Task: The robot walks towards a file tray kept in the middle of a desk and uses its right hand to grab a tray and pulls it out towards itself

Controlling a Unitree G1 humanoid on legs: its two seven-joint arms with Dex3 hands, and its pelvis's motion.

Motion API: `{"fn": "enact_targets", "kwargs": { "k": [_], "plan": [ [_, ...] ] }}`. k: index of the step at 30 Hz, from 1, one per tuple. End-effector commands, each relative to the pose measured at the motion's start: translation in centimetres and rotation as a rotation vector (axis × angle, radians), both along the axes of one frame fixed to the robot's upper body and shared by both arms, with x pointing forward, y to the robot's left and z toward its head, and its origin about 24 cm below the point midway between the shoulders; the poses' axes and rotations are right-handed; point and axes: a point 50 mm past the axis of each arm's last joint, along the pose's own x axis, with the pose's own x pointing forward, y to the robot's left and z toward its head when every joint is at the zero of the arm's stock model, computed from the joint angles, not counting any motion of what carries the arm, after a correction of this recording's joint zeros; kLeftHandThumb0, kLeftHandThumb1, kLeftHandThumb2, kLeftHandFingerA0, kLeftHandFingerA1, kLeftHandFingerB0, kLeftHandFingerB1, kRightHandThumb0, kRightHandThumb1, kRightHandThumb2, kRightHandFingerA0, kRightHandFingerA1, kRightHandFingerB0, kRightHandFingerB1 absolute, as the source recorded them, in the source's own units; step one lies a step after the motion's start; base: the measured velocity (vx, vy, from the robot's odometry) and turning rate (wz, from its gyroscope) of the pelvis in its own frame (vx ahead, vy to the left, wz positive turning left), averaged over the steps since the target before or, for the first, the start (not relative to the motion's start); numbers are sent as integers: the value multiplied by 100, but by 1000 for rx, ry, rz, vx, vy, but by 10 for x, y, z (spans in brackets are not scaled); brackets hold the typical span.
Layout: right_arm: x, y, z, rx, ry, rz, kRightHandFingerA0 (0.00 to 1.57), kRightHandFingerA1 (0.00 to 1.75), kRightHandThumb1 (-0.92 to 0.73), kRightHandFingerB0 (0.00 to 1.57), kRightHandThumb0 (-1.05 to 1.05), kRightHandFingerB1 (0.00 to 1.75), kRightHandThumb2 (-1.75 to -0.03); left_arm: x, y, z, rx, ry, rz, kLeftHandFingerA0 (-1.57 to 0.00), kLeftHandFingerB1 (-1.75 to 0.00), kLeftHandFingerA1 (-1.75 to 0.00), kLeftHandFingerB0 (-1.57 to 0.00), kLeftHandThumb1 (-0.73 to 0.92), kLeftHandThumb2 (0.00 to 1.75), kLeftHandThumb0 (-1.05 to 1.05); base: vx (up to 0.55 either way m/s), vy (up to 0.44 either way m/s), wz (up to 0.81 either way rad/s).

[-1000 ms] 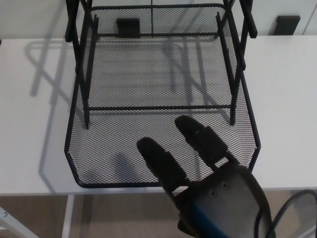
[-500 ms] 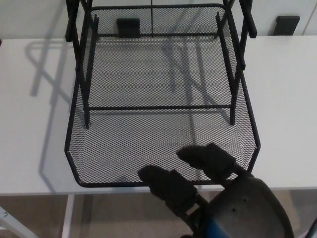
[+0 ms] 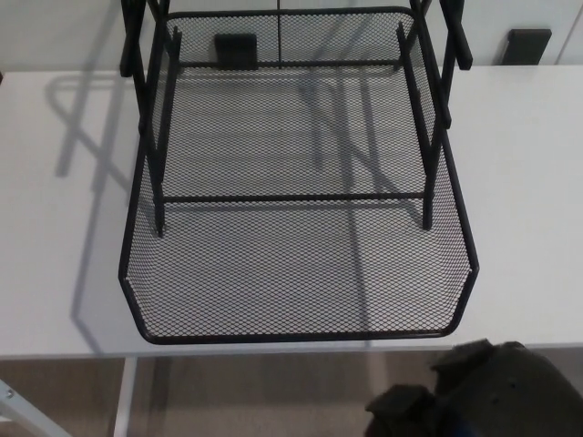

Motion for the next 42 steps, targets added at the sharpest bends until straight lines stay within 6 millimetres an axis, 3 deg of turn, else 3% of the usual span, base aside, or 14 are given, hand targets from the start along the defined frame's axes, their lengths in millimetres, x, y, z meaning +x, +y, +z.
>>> {"fn": "enact_targets", "kwargs": {
  "k": [1,6,10,20,22,25,28,31,32,33,34,35,41,42],
  "plan": [
    [-51,-56,114,589,481,690,113,59,-47,98,-35,56,-55,-2,13,-1,68,49,-39,-68,-55,-62,-53,22,65,-45,0,0,0],
    [-55,-58,103,634,636,643,112,82,-36,99,-52,74,-75,2,15,2,69,36,-40,-69,-55,-61,-53,22,65,-46,0,0,0],
    [-52,-80,69,473,945,371,106,69,-37,94,-26,64,-51,2,16,4,68,38,-57,-65,-54,-61,-51,23,66,-47,0,0,0],
    [-86,-144,-122,590,1181,-636,108,77,-52,90,-42,66,-55,-20,16,-7,29,71,36,-66,-55,-62,-52,22,64,-43,0,0,0],
    [-90,-144,-132,574,1178,-687,108,77,-52,90,-42,66,-55,-21,18,-6,34,69,37,-66,-55,-62,-52,22,64,-43,0,0,0],
    [-104,-146,-173,495,1156,-932,56,62,-46,36,-42,52,-82,-21,21,-6,37,62,40,-68,-56,-63,-52,21,64,-45,0,0,0],
    [-97,-139,-181,575,1098,-1020,40,44,-62,30,-46,39,-58,-20,20,-7,31,48,58,-67,-57,-65,-52,20,64,-45,0,0,0],
    [-79,-126,-194,691,1077,-1067,2,50,-48,0,-34,48,-99,-19,19,-8,40,52,79,-63,-57,-64,-50,20,64,-45,0,0,0],
    [-75,-122,-195,679,1082,-1050,2,51,-45,0,-36,49,-98,-19,20,-7,41,48,80,-66,-52,-60,-52,26,49,-41,0,0,0],
    [-68,-119,-195,654,1093,-1022,11,39,-64,11,-63,33,-58,-18,20,-7,38,38,87,-65,-53,-61,-52,26,49,-41,0,0,0],
    [-61,-112,-196,652,1112,-1006,0,46,-42,2,-61,43,-83,-18,20,-7,39,32,97,-61,-58,-66,-48,20,64,-44,0,0,0],
    [-54,-106,-195,667,1122,-998,7,38,-63,10,-59,33,-60,-17,20,-6,44,30,102,-60,-58,-66,-47,21,65,-44,0,0,0],
    [-51,-82,-207,616,1153,-1001,7,35,-62,6,-56,29,-60,-15,20,-7,53,10,121,-61,-58,-68,-46,27,50,-45,0,0,0],
    [-52,-79,-214,592,1151,-987,0,46,-42,1,-54,40,-83,-12,22,-5,55,2,131,-57,-62,-70,-43,20,67,-46,0,0,0]
  ]
}}
